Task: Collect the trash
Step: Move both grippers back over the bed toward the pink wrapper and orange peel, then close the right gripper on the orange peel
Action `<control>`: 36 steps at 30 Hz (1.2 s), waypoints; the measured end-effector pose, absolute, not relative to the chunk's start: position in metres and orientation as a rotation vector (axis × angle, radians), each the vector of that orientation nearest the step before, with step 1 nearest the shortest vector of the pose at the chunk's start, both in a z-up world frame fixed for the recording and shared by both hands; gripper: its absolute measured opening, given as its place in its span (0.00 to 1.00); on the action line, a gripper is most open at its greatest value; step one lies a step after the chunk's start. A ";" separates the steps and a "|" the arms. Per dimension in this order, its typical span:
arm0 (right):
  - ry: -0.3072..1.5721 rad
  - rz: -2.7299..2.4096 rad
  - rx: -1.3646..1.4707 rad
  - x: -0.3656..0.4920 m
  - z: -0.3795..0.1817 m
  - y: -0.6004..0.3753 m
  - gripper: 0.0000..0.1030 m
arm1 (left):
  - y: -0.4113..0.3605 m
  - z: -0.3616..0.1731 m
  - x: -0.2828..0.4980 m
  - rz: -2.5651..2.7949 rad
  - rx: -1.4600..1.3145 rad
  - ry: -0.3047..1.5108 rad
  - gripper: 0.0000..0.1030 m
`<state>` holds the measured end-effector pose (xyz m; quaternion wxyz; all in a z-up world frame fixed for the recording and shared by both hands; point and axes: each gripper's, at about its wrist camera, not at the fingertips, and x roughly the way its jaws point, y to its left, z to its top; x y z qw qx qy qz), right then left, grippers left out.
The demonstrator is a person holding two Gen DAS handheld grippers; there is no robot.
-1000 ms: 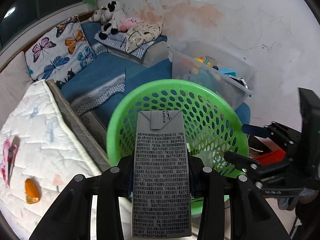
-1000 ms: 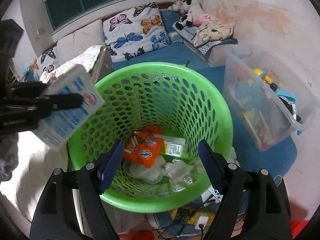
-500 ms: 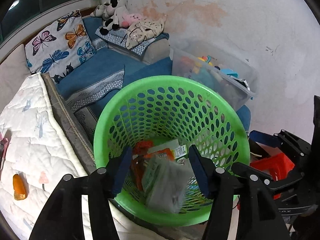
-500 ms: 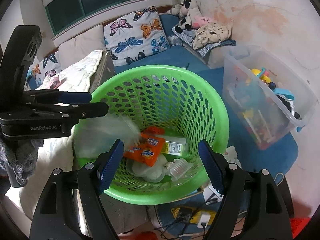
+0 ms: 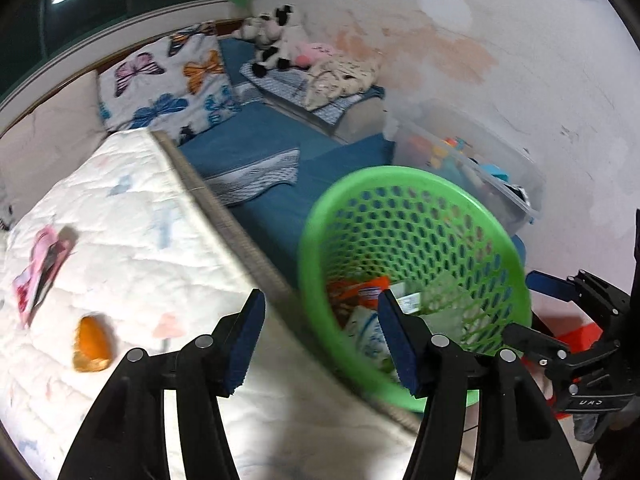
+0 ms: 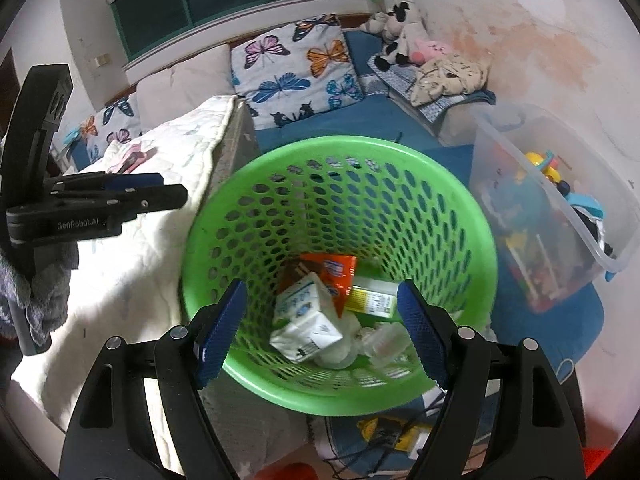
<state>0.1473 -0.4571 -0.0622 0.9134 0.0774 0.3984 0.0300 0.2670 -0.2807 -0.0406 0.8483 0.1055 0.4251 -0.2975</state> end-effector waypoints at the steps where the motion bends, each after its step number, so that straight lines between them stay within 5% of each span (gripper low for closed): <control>1: 0.821 0.071 0.156 0.149 -0.062 -0.453 0.75 | -0.273 -0.040 0.269 -0.613 0.220 0.892 0.55; 36: 0.839 0.453 -0.051 0.273 -0.063 -0.222 0.71 | -0.018 -0.036 0.336 -0.171 0.065 0.885 0.55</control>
